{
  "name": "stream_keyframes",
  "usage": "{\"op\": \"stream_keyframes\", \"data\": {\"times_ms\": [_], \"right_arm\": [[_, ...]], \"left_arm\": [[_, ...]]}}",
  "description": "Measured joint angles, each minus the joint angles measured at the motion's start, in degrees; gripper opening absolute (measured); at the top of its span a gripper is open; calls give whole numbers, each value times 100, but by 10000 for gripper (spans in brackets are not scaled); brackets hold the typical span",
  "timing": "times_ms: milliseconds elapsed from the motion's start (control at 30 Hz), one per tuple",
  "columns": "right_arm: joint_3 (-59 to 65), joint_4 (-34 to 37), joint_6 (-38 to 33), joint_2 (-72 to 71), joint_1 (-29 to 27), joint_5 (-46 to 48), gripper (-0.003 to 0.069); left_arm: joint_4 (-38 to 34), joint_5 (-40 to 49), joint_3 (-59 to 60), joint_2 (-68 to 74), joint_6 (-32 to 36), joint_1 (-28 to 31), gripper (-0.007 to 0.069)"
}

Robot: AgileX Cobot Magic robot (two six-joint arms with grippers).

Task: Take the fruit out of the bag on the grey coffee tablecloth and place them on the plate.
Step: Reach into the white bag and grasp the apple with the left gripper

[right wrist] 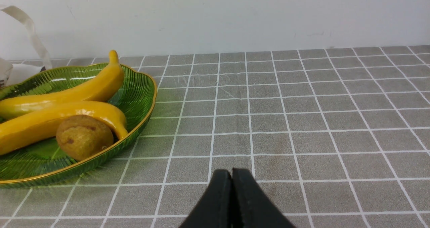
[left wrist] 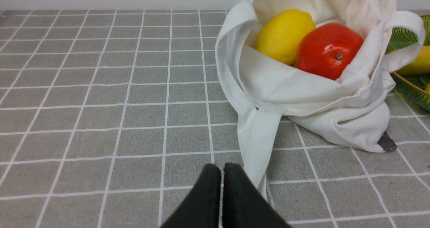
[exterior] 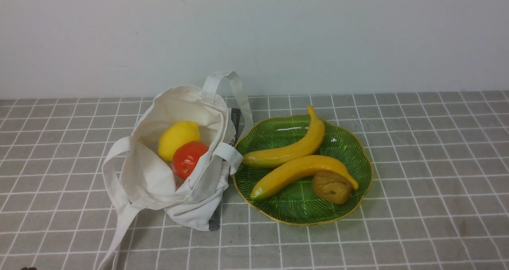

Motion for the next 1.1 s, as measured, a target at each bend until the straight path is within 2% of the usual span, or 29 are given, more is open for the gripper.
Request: {"op": "stream_keyframes", "data": {"times_ms": [700, 767, 833, 933, 967, 1100], "right_arm": [[0, 0, 0, 0, 0, 0, -14], [0, 0, 0, 0, 0, 0, -14], [0, 0, 0, 0, 0, 0, -14], [0, 0, 0, 0, 0, 0, -14], [0, 0, 0, 0, 0, 0, -14], [0, 0, 0, 0, 0, 0, -14]], "left_arm": [[-105, 0, 0, 0, -55, 0, -8], [-570, 0, 0, 0, -271, 0, -8], [-1419, 6, 0, 0, -775, 0, -8], [-3340, 43, 0, 0, -1603, 0, -8], [-3440, 43, 0, 0, -1665, 0, -8], [-4715, 5, 0, 0, -1727, 0, -8]]}}
